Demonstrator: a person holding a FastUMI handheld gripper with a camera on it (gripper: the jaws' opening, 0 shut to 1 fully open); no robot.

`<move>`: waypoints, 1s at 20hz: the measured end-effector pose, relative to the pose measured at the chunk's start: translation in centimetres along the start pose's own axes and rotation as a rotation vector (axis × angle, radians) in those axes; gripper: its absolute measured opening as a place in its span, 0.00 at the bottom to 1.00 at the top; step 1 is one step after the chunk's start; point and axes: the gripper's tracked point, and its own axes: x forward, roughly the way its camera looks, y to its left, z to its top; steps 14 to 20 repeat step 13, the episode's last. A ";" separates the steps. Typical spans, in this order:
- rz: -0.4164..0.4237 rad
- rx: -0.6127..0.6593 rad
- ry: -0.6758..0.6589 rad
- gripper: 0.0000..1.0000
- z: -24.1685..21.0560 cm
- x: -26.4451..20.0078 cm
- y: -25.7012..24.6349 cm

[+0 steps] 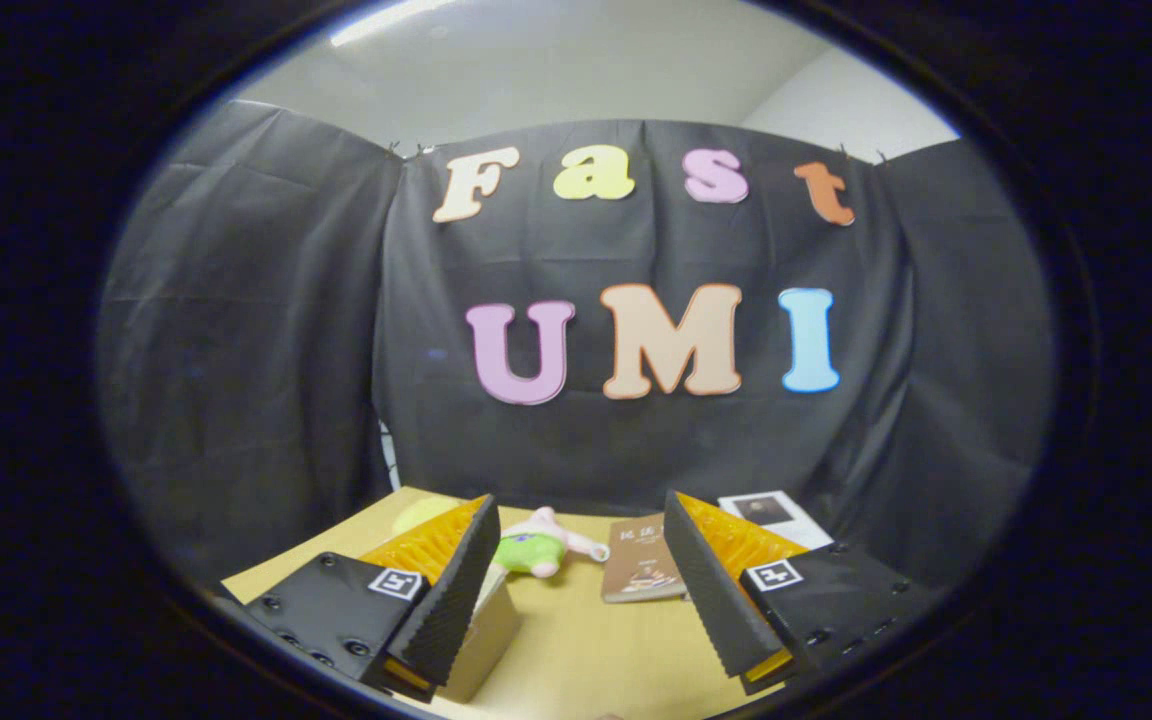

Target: Open the storage box then place both shoes into the box .Put the left shoe in first, then the right shoe, with the right side of both shoes facing outward in a uniform manner.

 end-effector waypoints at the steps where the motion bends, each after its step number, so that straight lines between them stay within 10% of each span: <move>1: -0.016 0.002 -0.018 1.00 0.3 -0.3 -1.0; 20: -0.114 0.007 -0.166 1.00 2.7 -2.7 -9.5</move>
